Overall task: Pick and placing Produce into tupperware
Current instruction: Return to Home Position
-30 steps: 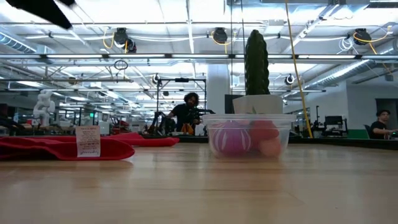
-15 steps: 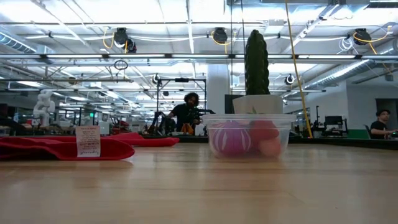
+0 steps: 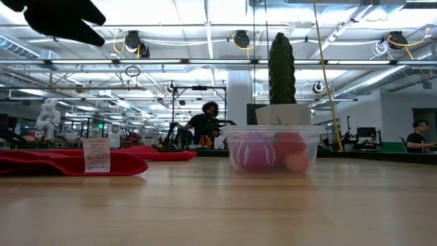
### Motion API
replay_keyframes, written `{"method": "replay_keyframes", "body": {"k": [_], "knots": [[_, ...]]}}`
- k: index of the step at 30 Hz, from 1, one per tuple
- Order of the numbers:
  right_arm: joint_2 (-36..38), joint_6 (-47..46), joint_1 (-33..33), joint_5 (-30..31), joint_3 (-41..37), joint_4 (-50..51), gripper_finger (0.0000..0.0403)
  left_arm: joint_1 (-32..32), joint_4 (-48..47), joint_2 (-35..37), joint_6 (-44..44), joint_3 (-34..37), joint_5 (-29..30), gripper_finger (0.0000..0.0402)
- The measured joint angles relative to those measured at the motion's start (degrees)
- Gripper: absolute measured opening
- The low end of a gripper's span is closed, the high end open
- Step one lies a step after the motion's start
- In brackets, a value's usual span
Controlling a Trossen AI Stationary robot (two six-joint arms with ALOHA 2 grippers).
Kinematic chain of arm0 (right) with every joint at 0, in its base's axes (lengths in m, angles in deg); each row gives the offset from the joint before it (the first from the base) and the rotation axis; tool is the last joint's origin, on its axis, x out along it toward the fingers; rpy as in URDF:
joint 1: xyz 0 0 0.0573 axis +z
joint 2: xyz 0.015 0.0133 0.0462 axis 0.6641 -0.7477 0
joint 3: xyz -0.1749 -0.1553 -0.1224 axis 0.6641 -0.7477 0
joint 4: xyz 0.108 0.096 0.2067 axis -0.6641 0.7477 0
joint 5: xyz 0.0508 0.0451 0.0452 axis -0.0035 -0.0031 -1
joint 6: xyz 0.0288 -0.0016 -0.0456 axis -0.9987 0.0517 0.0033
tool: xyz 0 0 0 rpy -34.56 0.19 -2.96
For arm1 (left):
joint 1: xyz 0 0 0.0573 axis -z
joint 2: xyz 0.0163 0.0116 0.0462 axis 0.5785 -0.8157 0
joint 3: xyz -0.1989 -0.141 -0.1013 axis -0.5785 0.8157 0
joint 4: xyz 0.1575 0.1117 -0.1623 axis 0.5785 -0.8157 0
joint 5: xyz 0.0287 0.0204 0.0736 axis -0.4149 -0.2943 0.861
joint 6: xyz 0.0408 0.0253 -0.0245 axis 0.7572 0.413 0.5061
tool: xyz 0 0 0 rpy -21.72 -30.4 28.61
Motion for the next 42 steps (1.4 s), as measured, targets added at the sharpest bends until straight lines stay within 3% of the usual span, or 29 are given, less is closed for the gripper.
{"method": "replay_keyframes", "body": {"k": [3,7,12,16,34,42], "knots": [[5.3,0.0,-1.5,0.0,-3.4,-0.4,0.0187,-0.2,9.7,5.9,4.7,6.6,-0.1,0.0379],[10.5,2.0,-4.8,-0.6,-6.6,-0.1,0.0187,-3.1,22.1,13.2,15.1,14.2,-4.5,0.0379],[15.1,3.9,-11.3,-9.7,-9.0,0.2,0.0187,-10.3,39.7,19.3,29.4,22.4,-14.8,0.0379],[16.9,4.2,-16.8,-16.2,-9.6,1.3,0.0187,-16.7,48.4,20.9,35.2,26.6,-22.6,0.0379],[22.0,9.7,-37.0,-44.7,-10.0,0.5,0.0187,-30.6,55.1,23.7,43.2,27.8,-35.7,0.0379],[27.1,10.7,-38.0,-46.7,-11.8,-0.6,0.0187,-32.6,56.6,36.4,45.8,32.9,-36.9,0.0379]]}}
